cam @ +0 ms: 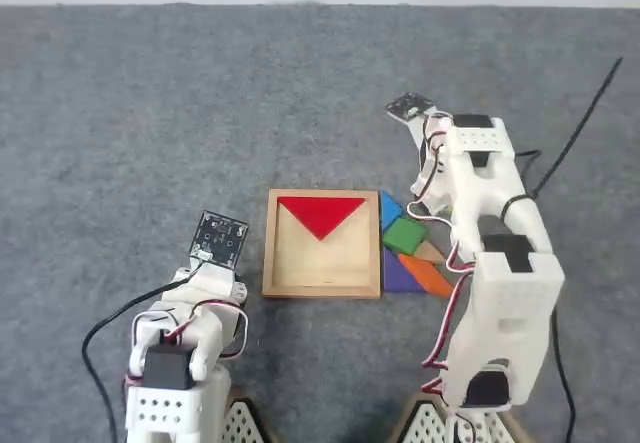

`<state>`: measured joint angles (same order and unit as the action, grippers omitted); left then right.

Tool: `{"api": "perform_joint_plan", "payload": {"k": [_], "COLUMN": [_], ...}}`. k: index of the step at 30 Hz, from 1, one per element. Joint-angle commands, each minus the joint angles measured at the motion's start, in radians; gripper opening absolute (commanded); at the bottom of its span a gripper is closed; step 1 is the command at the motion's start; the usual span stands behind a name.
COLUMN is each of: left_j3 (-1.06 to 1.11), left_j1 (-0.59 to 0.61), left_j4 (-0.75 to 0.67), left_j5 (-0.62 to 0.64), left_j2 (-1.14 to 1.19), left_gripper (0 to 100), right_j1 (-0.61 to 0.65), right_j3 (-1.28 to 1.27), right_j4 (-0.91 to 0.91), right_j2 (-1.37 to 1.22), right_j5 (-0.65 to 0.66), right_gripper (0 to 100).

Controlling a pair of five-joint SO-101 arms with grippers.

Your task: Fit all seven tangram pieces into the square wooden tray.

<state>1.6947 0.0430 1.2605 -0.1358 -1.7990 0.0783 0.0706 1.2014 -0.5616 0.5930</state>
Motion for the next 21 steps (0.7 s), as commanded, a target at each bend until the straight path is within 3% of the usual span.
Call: {"api": "perform_joint_plan", "payload": {"k": [1,8,21], "left_j3": [-0.012,-0.012,-0.012], "left_j1": [0.005,0.005,0.005], "left_j4": [0.006,0.006,0.006], "left_j5": [0.008,0.008,0.008], "left_j2": [-0.025,-0.025,-0.025], "left_gripper": [1,1,1], "right_j1": [-0.008,-0.004,0.025], "right_j3": [0.095,0.121,0.124], "right_j4": [0.027,0.079,0.151], "right_j2": [-0.045,-0.067,0.076], "right_j5": [-0.014,-0.021,-0.061], "right_gripper": [35.5,25.7,25.3]}}
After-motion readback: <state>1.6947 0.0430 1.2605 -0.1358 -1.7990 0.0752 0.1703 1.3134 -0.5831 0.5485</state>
